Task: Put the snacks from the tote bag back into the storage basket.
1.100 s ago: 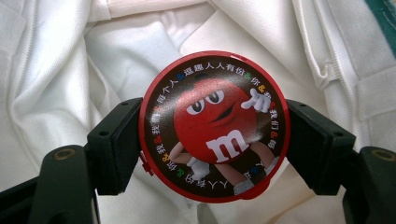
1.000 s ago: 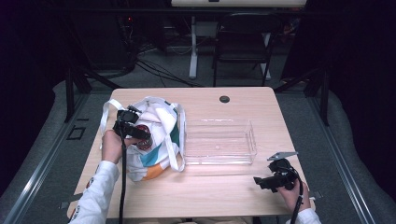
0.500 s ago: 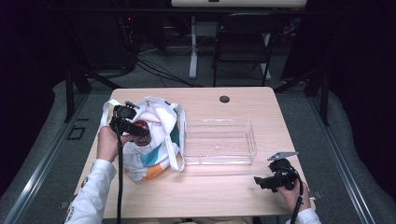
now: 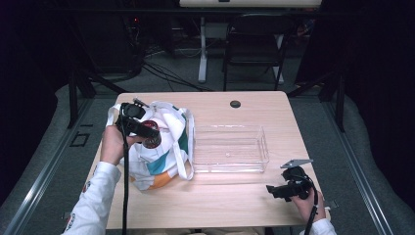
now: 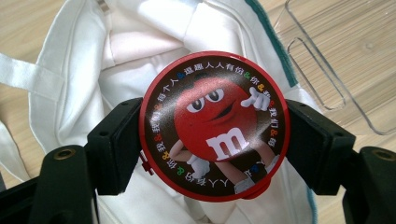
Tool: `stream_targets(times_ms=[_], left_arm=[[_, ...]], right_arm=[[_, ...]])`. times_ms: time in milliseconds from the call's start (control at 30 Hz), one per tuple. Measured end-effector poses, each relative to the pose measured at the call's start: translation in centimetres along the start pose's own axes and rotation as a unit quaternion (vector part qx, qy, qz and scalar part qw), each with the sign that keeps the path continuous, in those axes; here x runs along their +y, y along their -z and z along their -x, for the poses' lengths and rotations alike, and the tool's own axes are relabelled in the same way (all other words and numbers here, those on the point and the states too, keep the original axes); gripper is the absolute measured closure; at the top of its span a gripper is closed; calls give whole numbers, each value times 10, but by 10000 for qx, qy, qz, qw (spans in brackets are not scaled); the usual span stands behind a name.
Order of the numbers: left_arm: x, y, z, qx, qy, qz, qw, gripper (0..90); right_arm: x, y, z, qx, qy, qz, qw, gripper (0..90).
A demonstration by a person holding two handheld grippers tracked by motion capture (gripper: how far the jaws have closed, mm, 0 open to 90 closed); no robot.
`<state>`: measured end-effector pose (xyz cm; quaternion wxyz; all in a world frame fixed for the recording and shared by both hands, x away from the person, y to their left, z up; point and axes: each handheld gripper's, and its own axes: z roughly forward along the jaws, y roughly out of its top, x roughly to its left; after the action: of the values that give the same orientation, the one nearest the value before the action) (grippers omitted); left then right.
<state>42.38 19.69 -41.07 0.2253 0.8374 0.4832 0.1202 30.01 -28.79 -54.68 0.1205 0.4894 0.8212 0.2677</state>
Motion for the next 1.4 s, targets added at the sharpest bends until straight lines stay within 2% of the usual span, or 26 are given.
stream_targets(times_ms=[433,600,933,1400], left_arm=[[11,18,7,-71,-115,111,9998,258],[16,24,13,-82,-220,127,9996,258],[31,35,33,-145,-514,206,9984,258],[58,33,69,-284,-908,209,9952,258]], right_arm=[[0,0,0,-19,-26,27,10000,138],[0,0,0,-24,-29,31,10000,139],[0,1,0,-8,-25,63,10000,139],[0,3,1,-6,-48,104,9999,139]])
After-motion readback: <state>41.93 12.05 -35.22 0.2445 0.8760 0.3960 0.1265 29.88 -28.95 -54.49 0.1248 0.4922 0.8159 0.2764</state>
